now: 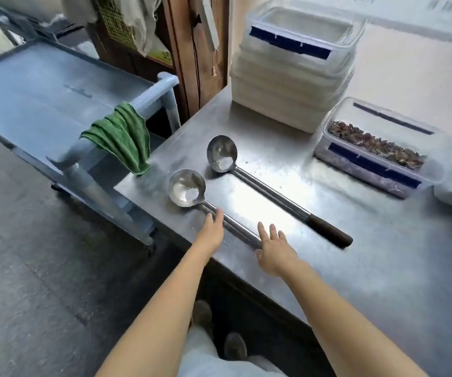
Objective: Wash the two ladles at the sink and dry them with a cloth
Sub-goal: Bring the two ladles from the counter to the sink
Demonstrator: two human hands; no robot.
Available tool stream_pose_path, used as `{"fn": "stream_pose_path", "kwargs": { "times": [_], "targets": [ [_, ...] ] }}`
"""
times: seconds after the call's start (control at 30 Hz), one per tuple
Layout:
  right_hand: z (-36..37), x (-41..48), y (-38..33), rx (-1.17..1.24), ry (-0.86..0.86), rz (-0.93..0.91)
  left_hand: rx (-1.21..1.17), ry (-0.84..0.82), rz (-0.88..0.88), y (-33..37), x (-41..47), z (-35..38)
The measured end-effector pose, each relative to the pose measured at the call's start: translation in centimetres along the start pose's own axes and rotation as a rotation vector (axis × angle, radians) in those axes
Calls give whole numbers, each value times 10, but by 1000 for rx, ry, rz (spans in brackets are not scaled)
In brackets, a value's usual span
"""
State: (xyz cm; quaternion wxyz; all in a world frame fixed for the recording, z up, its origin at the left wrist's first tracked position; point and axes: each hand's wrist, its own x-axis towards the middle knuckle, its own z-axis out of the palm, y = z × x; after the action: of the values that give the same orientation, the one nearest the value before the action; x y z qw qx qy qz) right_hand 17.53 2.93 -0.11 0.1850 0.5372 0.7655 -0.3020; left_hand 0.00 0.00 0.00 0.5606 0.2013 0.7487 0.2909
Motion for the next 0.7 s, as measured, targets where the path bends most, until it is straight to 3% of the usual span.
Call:
{"fn": "stream_pose_path", "kwargs": {
  "times": [0.17, 0.3, 0.5, 0.7],
  "targets": [
    [15, 26, 22, 28, -43, 69, -431, -1, -174, 2, 39, 30],
    [23, 40, 31, 71, -46, 71, -709, 103, -243, 5, 65, 38],
    [9, 65, 33, -67, -32, 12, -686, 171, -267, 9, 93, 36],
    [-11, 73, 26, -48, -58, 4, -618, 142, -231, 14, 100, 29]
  ]
}}
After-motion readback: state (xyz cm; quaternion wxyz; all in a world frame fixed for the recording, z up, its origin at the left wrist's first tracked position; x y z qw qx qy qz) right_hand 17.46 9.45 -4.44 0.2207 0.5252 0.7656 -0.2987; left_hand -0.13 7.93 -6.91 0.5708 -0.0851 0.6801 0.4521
